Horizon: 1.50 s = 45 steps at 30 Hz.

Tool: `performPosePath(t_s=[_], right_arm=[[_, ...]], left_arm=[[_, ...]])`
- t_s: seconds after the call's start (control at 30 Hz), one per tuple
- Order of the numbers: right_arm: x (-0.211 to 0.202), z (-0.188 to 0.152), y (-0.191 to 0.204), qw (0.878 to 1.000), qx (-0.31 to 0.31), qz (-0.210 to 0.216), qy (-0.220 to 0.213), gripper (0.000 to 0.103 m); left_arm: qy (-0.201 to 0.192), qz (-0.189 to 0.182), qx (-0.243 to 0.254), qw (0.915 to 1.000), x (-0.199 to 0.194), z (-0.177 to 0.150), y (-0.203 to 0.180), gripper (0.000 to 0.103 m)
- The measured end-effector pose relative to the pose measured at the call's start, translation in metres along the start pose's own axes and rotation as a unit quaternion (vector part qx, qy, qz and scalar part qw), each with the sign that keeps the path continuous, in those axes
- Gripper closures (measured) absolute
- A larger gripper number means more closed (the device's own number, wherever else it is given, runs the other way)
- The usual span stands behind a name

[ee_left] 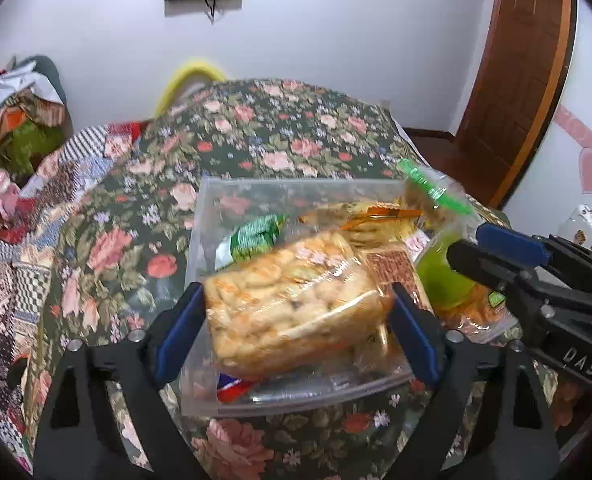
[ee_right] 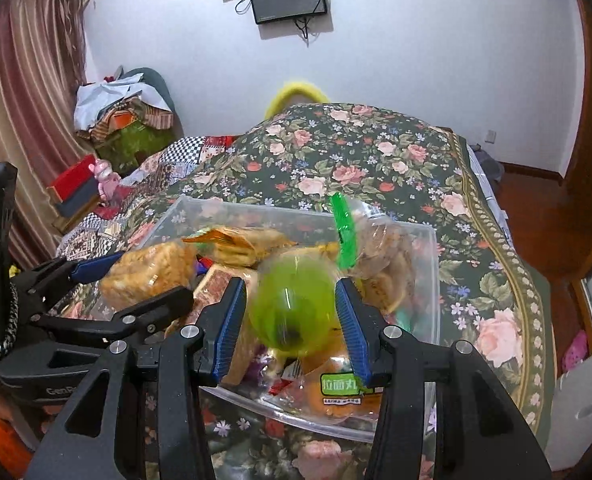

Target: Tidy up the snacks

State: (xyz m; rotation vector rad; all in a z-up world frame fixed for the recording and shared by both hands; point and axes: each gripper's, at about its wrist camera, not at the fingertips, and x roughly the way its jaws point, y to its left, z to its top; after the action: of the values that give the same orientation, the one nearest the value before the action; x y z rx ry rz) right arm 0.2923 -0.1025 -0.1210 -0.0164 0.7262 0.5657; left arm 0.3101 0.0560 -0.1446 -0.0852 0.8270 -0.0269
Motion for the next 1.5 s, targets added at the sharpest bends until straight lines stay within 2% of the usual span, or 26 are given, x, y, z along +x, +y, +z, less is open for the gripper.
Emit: performPosePath(t_s=[0.1, 0.33, 0.53, 0.7, 0.9, 1.0, 1.2, 1.23, 1.33, 1.5], right_arm=[[-0.007, 0.002, -0.001, 1.0, 0.007, 0.003, -0.004, 0.059], [-0.039, 0.002, 0.003, 1.0, 0.001, 0.006, -0.026, 0.059], [-0.084, 0.005, 0.008, 0.998, 0.003, 0.008, -0.066, 0.059], [-0.13, 0.005, 0.017, 0.994, 0.001, 0.004, -0.108, 0.059], [-0.181, 0.002, 0.035, 0.987, -0.01, -0.004, -0.161, 0.045], [-0.201, 0.0, 0.041, 0.982, -0.01, -0.007, -0.186, 0.031], [-0.22, -0.006, 0.05, 0.977, -0.006, -0.021, -0.213, 0.008], [-0.22, -0.006, 0.051, 0.976, -0.009, -0.025, -0.216, 0.0], [-0.221, -0.01, 0.055, 0.974, -0.017, -0.044, -0.223, 0.0], [-0.225, -0.02, 0.056, 0.973, -0.021, -0.049, -0.223, 0.0]], left_arm=[[0.006, -0.01, -0.004, 0.9999, -0.003, -0.002, 0.003, 0.011], [-0.027, -0.017, 0.001, 0.9995, -0.04, -0.006, 0.001, 0.011], [-0.093, -0.015, -0.003, 0.9956, -0.105, -0.006, -0.004, 0.011], [-0.156, -0.011, -0.007, 0.9877, -0.166, -0.006, -0.009, 0.011], [-0.226, -0.006, -0.003, 0.9741, -0.229, -0.013, -0.021, 0.011], [-0.244, -0.009, -0.002, 0.9696, -0.252, -0.018, -0.025, 0.01], [-0.269, 0.003, -0.001, 0.963, -0.278, -0.031, -0.03, 0.0], [-0.269, 0.005, 0.0, 0.9631, -0.28, -0.032, -0.031, 0.0], [-0.269, 0.009, 0.003, 0.9632, -0.284, -0.037, -0.034, 0.0], [-0.27, 0.01, 0.009, 0.9628, -0.288, -0.043, -0.037, 0.0]])
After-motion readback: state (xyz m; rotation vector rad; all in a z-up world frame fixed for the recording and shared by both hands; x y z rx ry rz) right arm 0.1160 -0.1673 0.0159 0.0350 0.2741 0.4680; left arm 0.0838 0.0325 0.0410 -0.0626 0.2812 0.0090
